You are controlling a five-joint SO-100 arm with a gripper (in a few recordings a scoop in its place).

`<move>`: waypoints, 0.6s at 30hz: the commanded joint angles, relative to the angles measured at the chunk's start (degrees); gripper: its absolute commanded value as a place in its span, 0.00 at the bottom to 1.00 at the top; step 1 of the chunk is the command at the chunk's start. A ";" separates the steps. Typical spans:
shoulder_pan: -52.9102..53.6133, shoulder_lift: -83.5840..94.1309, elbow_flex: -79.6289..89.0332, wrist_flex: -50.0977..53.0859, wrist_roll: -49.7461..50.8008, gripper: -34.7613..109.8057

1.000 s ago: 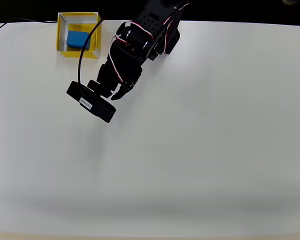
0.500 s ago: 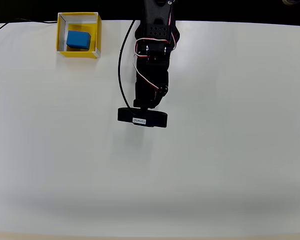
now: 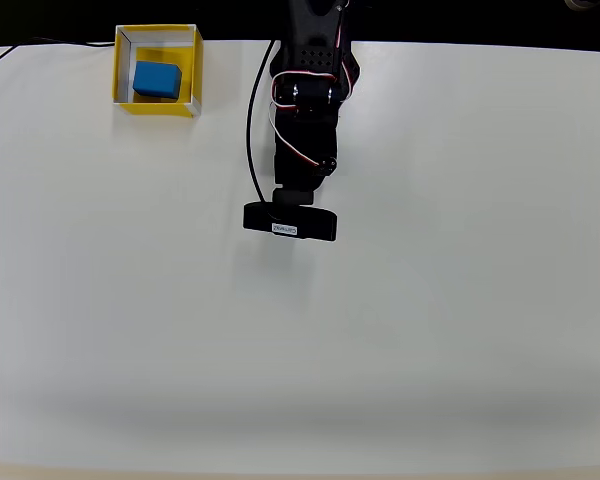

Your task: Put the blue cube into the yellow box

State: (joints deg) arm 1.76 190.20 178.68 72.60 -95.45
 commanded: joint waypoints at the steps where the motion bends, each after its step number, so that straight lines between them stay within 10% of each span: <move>1: -0.26 1.23 1.49 5.36 1.49 0.24; 18: -0.44 1.23 1.49 5.36 1.93 0.24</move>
State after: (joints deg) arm 1.32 190.20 178.68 76.90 -93.16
